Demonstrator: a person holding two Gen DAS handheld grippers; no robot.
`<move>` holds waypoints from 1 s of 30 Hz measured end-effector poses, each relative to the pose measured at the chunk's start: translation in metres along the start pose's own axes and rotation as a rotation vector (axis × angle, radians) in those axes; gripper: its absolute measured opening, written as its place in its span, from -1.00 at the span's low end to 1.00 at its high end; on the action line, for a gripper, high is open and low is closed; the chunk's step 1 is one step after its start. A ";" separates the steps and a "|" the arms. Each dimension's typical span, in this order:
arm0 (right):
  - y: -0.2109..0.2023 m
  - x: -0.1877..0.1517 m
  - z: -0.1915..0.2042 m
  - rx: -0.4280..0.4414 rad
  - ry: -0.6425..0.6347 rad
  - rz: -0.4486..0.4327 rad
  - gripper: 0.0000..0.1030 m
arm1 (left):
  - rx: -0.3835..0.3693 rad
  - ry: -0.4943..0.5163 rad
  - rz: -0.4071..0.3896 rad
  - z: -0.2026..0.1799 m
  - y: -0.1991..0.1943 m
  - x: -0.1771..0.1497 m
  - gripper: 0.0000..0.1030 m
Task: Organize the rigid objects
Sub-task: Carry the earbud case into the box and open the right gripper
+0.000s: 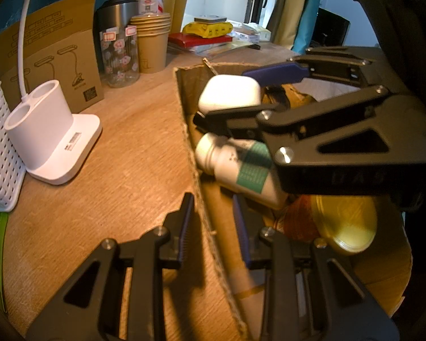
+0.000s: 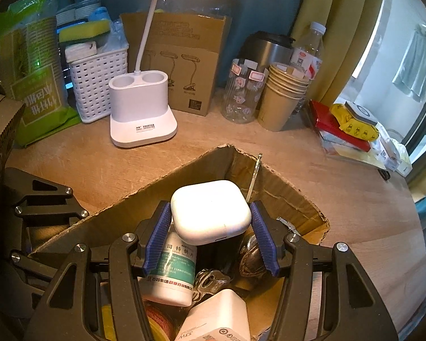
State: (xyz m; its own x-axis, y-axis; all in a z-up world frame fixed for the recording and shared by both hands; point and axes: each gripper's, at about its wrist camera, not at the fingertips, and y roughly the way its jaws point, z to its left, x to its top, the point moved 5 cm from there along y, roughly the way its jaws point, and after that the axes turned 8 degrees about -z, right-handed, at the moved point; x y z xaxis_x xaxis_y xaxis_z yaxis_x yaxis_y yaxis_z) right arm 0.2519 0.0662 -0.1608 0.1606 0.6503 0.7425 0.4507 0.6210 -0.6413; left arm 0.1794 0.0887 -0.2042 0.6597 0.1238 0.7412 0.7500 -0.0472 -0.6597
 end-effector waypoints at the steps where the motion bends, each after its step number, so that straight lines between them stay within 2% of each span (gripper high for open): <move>1: 0.000 0.000 0.000 0.004 0.000 0.002 0.17 | 0.000 0.000 0.000 0.000 0.000 0.000 -0.43; 6: 0.000 -0.001 0.000 0.017 0.005 0.005 0.18 | 0.000 0.000 0.000 0.000 0.000 0.000 -0.43; 9: -0.003 0.001 0.000 0.039 0.014 -0.010 0.36 | 0.000 -0.001 0.000 0.000 0.000 0.000 -0.43; 16: -0.007 0.002 0.001 0.044 0.026 -0.028 0.38 | 0.000 -0.002 0.001 -0.001 0.002 0.001 -0.43; 30: -0.034 0.000 -0.013 -0.026 0.113 -0.091 0.45 | 0.001 -0.001 0.001 -0.001 0.002 0.001 -0.43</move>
State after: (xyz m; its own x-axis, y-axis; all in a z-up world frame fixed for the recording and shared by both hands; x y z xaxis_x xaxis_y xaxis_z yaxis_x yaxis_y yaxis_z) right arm 0.2485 0.0393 -0.1370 0.2154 0.5372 0.8155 0.4903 0.6627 -0.5661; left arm 0.1815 0.0879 -0.2052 0.6602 0.1253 0.7406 0.7495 -0.0463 -0.6603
